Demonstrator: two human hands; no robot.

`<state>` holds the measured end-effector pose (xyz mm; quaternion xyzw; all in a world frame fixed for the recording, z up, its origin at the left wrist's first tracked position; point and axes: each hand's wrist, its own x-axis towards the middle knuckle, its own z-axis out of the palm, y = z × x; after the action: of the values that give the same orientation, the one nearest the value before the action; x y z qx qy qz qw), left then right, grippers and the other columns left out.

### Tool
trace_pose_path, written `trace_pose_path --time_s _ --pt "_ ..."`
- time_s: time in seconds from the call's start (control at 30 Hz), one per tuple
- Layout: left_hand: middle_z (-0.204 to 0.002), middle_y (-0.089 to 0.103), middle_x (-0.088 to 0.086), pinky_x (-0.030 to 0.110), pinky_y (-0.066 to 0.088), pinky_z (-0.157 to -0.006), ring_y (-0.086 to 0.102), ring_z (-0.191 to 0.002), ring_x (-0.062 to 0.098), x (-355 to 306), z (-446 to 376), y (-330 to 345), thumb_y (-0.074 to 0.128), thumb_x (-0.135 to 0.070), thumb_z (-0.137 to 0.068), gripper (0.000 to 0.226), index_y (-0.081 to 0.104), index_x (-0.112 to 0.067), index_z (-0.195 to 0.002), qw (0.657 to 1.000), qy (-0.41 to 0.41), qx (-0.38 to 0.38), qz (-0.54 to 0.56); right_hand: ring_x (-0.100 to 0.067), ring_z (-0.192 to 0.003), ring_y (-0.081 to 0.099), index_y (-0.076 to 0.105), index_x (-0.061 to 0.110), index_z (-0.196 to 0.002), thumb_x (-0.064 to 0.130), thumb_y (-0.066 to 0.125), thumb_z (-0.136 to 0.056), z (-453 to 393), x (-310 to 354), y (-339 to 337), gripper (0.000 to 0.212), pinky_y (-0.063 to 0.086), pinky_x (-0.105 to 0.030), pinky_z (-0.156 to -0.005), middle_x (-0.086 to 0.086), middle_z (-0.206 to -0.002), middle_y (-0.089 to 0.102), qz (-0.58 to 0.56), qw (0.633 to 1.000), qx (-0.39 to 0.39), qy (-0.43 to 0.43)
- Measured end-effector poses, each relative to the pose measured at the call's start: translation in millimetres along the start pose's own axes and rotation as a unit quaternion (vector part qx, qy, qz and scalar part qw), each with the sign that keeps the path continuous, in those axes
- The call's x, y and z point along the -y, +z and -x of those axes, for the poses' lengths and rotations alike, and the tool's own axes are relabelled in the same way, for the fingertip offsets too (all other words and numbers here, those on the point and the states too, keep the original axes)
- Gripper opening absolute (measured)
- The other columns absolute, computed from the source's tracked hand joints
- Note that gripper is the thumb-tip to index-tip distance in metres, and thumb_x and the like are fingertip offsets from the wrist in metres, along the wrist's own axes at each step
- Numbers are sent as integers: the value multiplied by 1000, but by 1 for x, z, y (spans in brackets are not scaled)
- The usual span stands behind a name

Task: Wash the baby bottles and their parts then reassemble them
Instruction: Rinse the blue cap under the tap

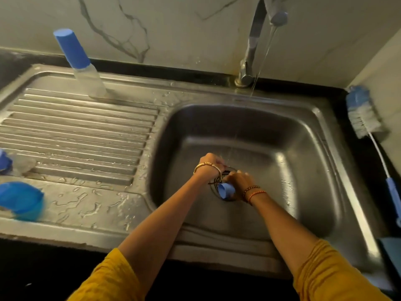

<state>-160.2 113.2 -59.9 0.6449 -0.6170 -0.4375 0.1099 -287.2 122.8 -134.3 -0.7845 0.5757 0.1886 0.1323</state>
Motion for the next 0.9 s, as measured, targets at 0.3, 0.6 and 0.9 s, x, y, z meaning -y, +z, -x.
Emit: trace_pose_path --time_s 0.3,0.6,0.9 --pt "-114 65 8 11 37 -76 60 -106 19 -9 -28 -12 60 -10 -87 28 64 -9 -114 991 -8 -115 61 -35 -100 60 48 12 -117 40 68 -78 -1 -23 -43 52 46 -37 -75 -15 -110 63 -315 901 -259 148" --pt "-112 66 11 30 48 -89 62 -103 25 -10 -49 -9 59 -12 -87 25 64 -9 -112 988 -34 -78 129 -28 -104 58 54 12 -123 32 69 -79 -26 -31 -74 50 45 -31 -79 -12 -119 60 -495 818 -213 200" --pt "-103 64 8 33 54 -83 61 -86 17 -47 -73 -20 46 -17 -97 25 57 -12 -119 926 -15 -99 364 -20 -99 56 44 5 -121 13 71 -79 -27 -29 -104 50 46 -16 -71 -6 -112 54 -564 740 -343 133"
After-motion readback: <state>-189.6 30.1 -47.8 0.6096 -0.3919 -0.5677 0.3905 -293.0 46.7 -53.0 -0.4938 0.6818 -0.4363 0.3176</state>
